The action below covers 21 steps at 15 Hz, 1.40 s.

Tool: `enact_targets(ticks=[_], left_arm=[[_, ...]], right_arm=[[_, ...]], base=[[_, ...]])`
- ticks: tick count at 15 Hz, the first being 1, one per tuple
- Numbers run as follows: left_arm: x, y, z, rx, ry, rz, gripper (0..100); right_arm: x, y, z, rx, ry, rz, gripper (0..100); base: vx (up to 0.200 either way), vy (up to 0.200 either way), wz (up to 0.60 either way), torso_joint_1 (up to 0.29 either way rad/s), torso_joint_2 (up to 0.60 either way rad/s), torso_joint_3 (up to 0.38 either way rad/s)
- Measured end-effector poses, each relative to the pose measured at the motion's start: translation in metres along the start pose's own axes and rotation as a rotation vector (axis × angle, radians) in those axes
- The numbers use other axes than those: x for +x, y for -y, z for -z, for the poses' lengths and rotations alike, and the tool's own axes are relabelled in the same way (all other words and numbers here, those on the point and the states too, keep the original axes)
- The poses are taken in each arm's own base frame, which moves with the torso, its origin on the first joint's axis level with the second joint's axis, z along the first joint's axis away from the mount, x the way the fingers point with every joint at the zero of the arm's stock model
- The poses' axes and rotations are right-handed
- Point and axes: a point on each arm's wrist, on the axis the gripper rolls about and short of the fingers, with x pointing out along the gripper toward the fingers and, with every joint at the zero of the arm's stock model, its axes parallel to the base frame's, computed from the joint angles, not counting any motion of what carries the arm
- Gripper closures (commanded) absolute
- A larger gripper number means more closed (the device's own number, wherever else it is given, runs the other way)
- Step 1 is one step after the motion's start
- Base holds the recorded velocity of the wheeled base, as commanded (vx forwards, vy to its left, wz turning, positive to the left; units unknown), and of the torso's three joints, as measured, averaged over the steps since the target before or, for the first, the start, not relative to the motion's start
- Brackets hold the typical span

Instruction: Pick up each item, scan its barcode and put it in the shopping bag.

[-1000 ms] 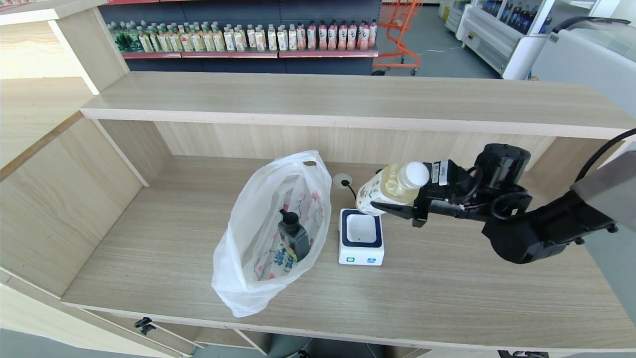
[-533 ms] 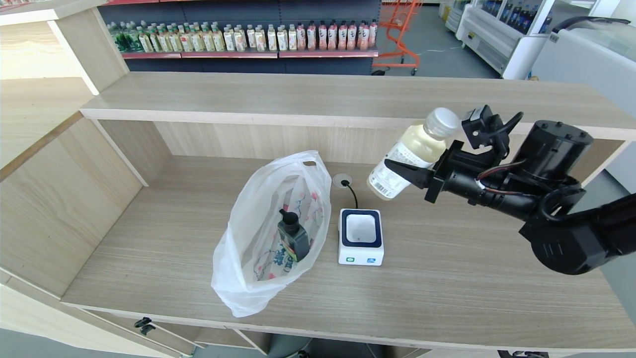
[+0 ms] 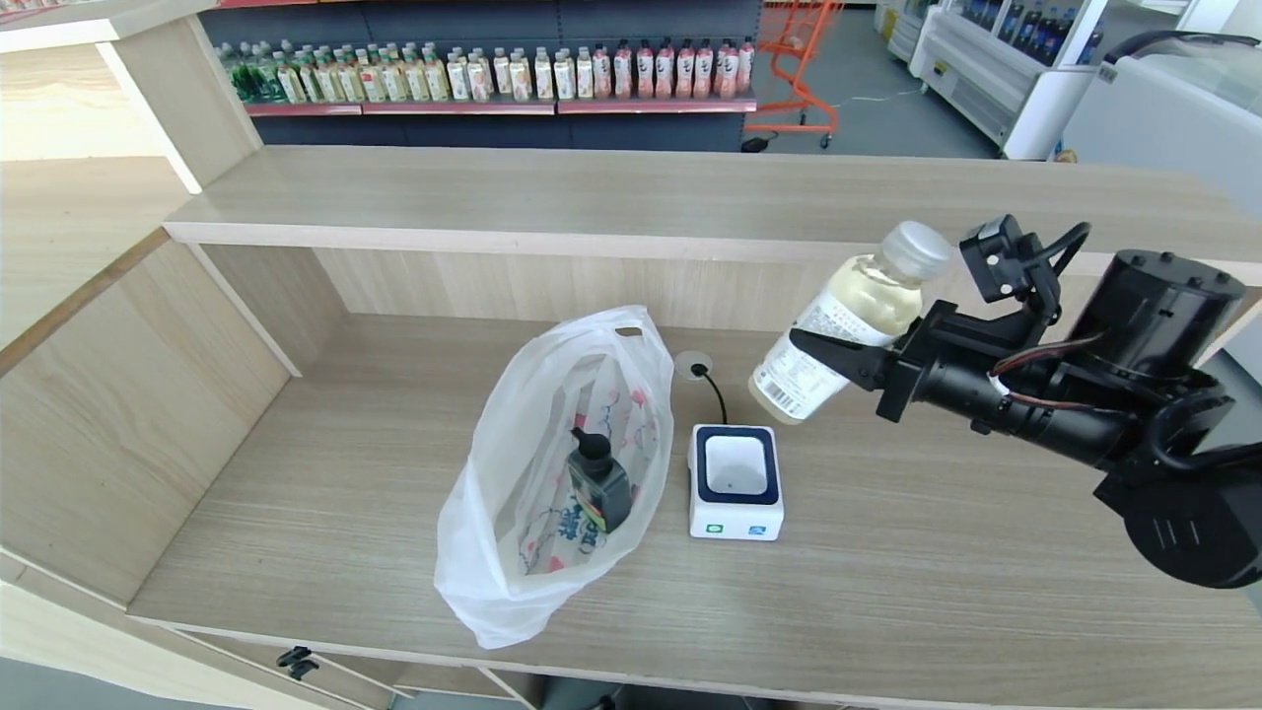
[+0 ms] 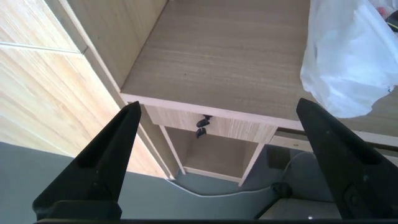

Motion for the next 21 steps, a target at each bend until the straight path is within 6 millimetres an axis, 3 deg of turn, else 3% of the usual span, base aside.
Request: enact_targets(ticks=[2, 6, 13, 21], left_arm=[[0.0, 0.0, 0.0, -0.001, 0.0, 0.0, 0], [0.0, 0.0, 0.0, 0.0, 0.0, 0.0, 0], [0.0, 0.0, 0.0, 0.0, 0.0, -0.001, 0], [0.0, 0.0, 0.0, 0.0, 0.0, 0.0, 0]], right_arm=[[-0.001, -0.001, -0.002, 0.022, -0.008, 0.042, 100], [0.006, 0.005, 0.002, 0.054, -0.037, 0.108, 100], [0.019, 0.014, 0.037, 0.145, -0.144, 0.166, 100], [0.091, 0.004, 0.068, 0.133, -0.138, 0.198, 100]], base=[[0.0, 0.2, 0.0, 0.002, 0.0, 0.005], [0.0, 0.0, 0.0, 0.0, 0.0, 0.0], [0.0, 0.0, 0.0, 0.0, 0.0, 0.0], [0.0, 0.0, 0.0, 0.0, 0.0, 0.0]])
